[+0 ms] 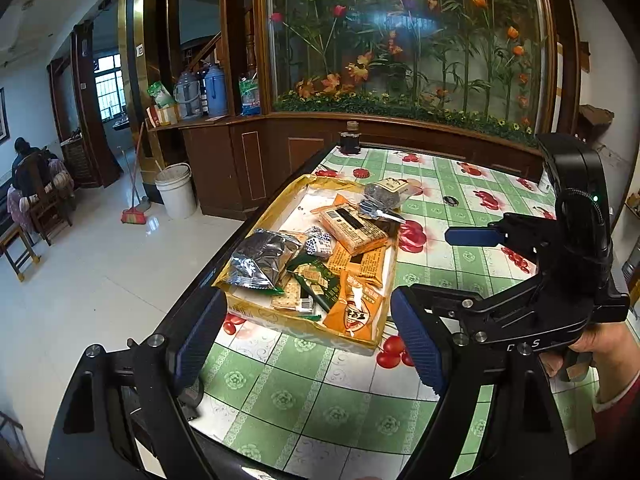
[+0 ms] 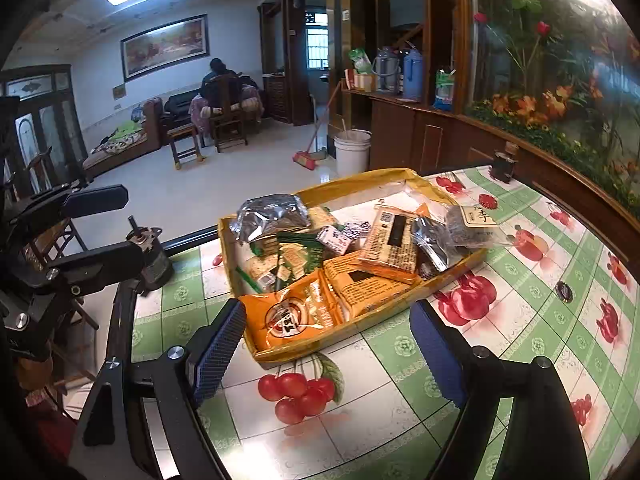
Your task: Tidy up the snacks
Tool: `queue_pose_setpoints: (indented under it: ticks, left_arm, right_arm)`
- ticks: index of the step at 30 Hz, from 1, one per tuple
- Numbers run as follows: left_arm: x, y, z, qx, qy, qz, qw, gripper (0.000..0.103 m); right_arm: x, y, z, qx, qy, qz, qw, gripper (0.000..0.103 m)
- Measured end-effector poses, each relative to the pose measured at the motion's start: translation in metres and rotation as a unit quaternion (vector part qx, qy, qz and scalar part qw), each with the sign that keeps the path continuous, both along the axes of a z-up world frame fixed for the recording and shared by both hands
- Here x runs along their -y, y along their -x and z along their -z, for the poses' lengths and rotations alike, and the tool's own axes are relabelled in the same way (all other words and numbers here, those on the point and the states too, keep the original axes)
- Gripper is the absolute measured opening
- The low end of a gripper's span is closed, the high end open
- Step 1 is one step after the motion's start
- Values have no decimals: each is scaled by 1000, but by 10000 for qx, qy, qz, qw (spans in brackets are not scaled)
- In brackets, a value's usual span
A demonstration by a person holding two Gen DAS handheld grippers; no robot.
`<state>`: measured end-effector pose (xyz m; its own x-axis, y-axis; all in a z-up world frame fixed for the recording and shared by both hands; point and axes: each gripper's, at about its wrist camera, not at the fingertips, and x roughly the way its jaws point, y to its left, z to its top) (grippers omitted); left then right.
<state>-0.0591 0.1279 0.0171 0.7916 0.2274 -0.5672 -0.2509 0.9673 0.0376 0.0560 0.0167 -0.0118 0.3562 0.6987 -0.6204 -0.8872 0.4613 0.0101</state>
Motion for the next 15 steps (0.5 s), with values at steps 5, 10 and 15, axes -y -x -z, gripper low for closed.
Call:
queue_pose_setpoints:
  ticks: [5,10,15]
  left_arm:
    - [6,5,-2,15,-99,47,9999,85]
    - [10,9,-4,32,-103,101,9999,85]
    - [15,11,-4,45,-170,141,9997,85]
  right_arm:
    - [0,9,-2,147,15,-168,9997,85]
    - [-2,17,-1,357,135,-260,9989,86]
    - [-2,20,0,466,242,-309,9981,86]
